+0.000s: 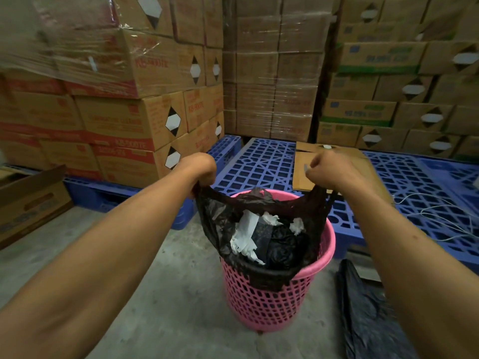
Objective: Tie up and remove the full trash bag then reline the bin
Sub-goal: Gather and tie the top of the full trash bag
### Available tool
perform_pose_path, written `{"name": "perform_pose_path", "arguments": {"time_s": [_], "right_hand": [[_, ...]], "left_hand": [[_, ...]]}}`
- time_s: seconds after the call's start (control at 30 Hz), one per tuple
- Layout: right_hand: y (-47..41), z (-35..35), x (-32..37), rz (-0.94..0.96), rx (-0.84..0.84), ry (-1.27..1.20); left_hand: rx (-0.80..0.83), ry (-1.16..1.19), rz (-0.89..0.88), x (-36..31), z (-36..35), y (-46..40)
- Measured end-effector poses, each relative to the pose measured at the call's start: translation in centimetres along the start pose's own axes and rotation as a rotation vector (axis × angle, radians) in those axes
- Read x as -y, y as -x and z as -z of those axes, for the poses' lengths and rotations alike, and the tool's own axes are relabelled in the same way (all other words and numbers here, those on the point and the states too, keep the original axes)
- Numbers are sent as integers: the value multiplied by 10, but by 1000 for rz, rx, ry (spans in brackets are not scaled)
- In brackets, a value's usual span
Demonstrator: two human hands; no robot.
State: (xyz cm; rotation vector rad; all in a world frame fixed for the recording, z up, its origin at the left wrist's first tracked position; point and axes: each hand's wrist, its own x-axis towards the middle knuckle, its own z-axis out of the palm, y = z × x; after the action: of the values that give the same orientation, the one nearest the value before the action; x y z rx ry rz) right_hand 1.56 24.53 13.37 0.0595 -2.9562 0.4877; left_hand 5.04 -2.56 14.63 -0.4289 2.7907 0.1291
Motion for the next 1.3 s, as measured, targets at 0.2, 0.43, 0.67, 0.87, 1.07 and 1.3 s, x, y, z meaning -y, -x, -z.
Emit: {"name": "perform_pose_path", "arguments": {"time_s": [0.2,0.43,0.67,0.87,1.07,1.3], "right_hand": [[13,29,12,-1,339,571],[0,59,22,197,449,451],[4,65,23,231,469,969],[-10,62,11,378,347,713],[-12,62,17,309,455,464],[-5,52,58,348,569,144]], "left_hand": [[25,939,41,-15,20,-12],[-115,745,-229,-39,45,-4],[-235,-809,-414,-40,35,23],[-269,-765,-448,-30,38,24],[-38,90,-279,-29,57,-5],[105,1245,-393,-66,-5,-17]]}}
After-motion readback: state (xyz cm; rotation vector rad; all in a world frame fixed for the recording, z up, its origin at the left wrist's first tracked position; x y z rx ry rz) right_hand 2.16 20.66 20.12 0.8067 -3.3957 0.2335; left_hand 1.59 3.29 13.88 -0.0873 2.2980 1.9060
